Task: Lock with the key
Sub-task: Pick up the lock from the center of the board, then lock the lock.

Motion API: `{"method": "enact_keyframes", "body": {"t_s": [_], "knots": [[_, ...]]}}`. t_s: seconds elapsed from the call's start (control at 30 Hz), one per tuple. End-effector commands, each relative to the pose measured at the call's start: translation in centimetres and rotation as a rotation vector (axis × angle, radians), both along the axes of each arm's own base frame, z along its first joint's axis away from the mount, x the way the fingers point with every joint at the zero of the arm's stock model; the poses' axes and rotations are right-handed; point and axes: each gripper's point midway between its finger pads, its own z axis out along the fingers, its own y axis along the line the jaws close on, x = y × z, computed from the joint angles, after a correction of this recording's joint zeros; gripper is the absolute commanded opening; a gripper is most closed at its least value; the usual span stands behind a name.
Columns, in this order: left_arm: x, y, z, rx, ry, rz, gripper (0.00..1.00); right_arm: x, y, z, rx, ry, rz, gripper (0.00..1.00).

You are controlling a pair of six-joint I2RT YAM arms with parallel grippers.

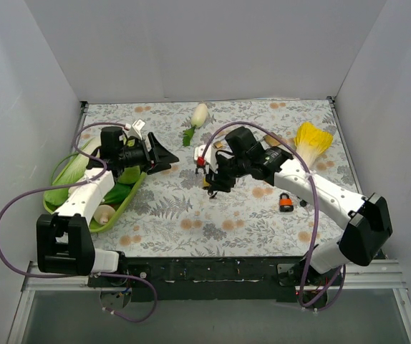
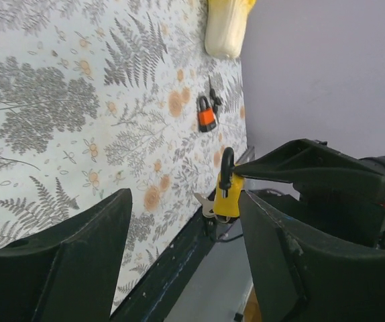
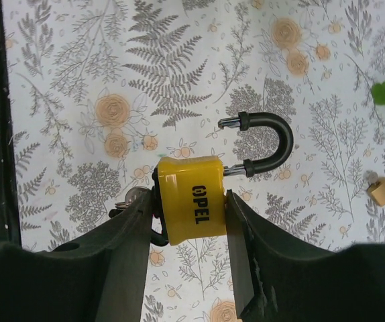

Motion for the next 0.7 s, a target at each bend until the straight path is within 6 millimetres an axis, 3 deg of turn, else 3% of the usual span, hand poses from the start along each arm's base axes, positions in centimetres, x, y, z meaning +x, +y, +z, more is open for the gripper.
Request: {"method": "enact_keyframes", "body": {"t_s": [0.0, 0.1, 0.27, 0.4, 0.67], "knots": [[-3.2, -2.3, 0.8, -0.117, 0.04, -0.179, 0.62, -3.2, 0.9, 3.9, 0.06, -0.167, 0.24, 0.01], [-5.0, -3.7, 1.6, -0.158, 0.026, -0.291, 0.62, -4.9, 1.1, 4.2, 0.041, -0.243, 0.315, 0.01], [-7.0, -4.6, 0.9, -0.182, 0.068, -0.365, 0.59, -7.8, 1.6, 3.9, 0.022, -0.291, 0.408, 0.01], [-7.9, -4.9, 0.2, -0.156, 0.061, -0.387, 0.49, -8.5, 1.6, 3.8, 0.001, -0.332, 0.435, 0.01], [-10.4, -5.1, 0.0, -0.159, 0.07, -0.458, 0.46, -9.0, 1.2, 3.5, -0.025, -0.345, 0.469, 0.01]]}}
